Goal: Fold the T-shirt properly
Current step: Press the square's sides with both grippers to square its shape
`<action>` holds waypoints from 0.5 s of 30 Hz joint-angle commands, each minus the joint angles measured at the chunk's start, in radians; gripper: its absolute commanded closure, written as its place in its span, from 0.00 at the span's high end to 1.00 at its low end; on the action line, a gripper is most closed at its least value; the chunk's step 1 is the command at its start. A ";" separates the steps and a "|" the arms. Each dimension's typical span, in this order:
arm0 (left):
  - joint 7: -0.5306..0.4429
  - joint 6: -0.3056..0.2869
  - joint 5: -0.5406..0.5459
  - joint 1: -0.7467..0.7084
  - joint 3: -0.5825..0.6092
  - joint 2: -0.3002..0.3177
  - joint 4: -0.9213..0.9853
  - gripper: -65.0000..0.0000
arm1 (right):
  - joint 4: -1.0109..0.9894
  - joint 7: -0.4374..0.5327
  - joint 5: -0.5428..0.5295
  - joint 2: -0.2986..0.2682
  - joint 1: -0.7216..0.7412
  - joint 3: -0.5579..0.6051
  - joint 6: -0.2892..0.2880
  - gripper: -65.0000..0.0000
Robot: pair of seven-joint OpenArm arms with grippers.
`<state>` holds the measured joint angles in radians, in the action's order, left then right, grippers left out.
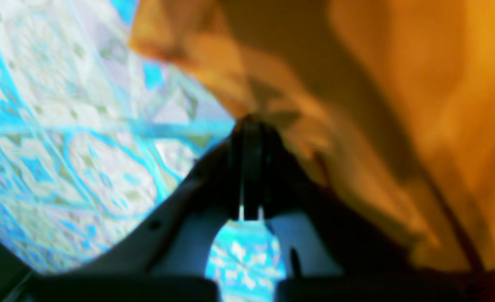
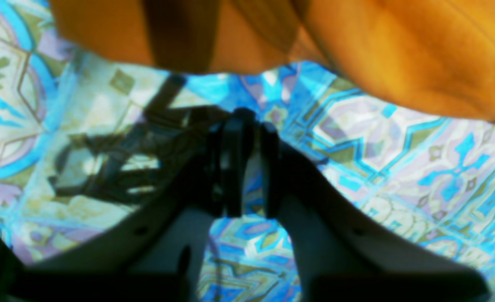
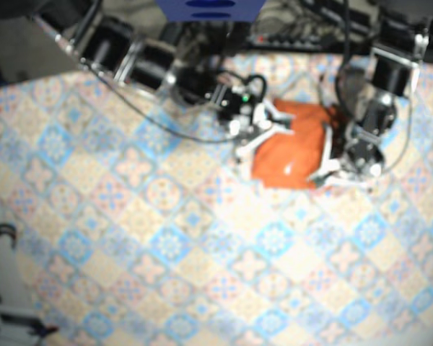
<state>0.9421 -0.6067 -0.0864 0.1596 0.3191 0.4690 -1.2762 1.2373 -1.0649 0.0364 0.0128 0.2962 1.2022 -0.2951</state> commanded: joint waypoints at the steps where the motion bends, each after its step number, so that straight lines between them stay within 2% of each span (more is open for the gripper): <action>1: -0.005 0.001 -0.005 0.015 -0.007 0.014 -0.015 0.00 | 0.012 -0.010 0.012 0.002 0.019 -0.015 0.004 0.12; 7: -0.007 0.001 -0.002 0.013 -0.007 0.027 -0.055 0.00 | 0.017 -0.015 0.012 0.002 0.019 -0.038 0.004 0.12; 10: 0.013 0.000 -0.006 -0.030 -0.051 0.060 -0.156 0.00 | 0.025 -0.016 0.012 0.000 0.018 -0.063 0.004 0.12; 14: 0.085 -0.006 -0.006 -0.078 -0.133 0.070 -0.334 0.00 | 0.032 -0.042 0.013 0.000 0.018 -0.104 0.006 0.12; 15: 0.102 -0.008 -0.006 -0.085 -0.142 0.089 -0.371 0.00 | 0.045 -0.044 0.015 0.000 0.018 -0.112 0.006 0.12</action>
<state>1.0554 -0.6182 -0.0956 0.0566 0.1852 0.5415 -1.6203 1.2541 -1.1206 0.0490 -0.0006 0.2935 1.0954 -0.2916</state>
